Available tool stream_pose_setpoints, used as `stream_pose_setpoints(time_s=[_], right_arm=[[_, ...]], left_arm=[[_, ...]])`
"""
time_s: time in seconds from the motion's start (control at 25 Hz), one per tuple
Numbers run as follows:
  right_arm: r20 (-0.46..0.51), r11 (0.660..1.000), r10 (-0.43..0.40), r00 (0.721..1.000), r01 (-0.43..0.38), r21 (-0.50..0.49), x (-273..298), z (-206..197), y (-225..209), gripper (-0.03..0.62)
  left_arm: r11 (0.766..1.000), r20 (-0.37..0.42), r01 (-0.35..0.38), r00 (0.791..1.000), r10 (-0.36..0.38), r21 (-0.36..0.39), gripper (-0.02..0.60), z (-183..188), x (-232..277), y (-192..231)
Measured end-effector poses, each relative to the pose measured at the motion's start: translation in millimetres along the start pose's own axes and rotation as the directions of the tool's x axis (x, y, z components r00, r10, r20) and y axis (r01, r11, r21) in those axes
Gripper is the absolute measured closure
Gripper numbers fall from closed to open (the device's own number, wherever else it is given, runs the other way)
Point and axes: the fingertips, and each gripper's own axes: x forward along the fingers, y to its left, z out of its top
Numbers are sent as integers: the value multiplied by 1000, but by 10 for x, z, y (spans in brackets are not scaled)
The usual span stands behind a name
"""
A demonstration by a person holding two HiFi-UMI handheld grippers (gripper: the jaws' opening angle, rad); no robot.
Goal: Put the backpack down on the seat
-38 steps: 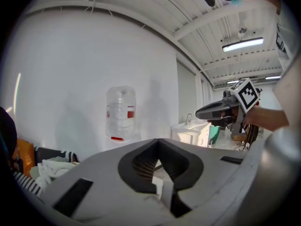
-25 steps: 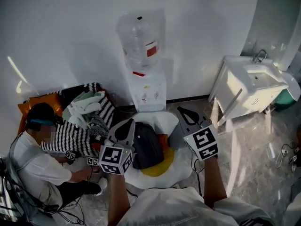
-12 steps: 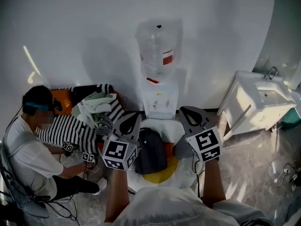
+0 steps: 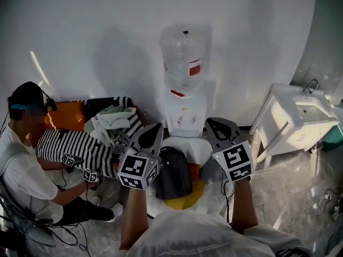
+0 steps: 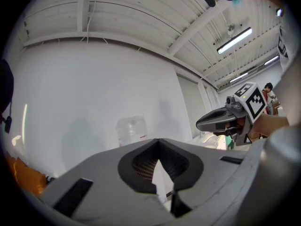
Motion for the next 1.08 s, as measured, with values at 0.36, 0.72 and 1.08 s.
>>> stream_pose_setpoints(time_s=[0.36, 0.72, 1.08], right_arm=[[-12, 1000, 9, 1000, -9, -2, 41, -5, 70, 591], [-31, 1000, 3, 1000, -2, 13, -39, -58, 68, 591], [-40, 1000, 13, 999, -12, 20, -31, -98, 135, 591]], left_arm=[[1000, -5, 0, 1000, 0, -15, 563, -17, -19, 54], [999, -2, 17, 1000, -18, -36, 563, -15, -24, -8], [999, -21, 19, 1000, -19, -32, 563, -89, -43, -12]])
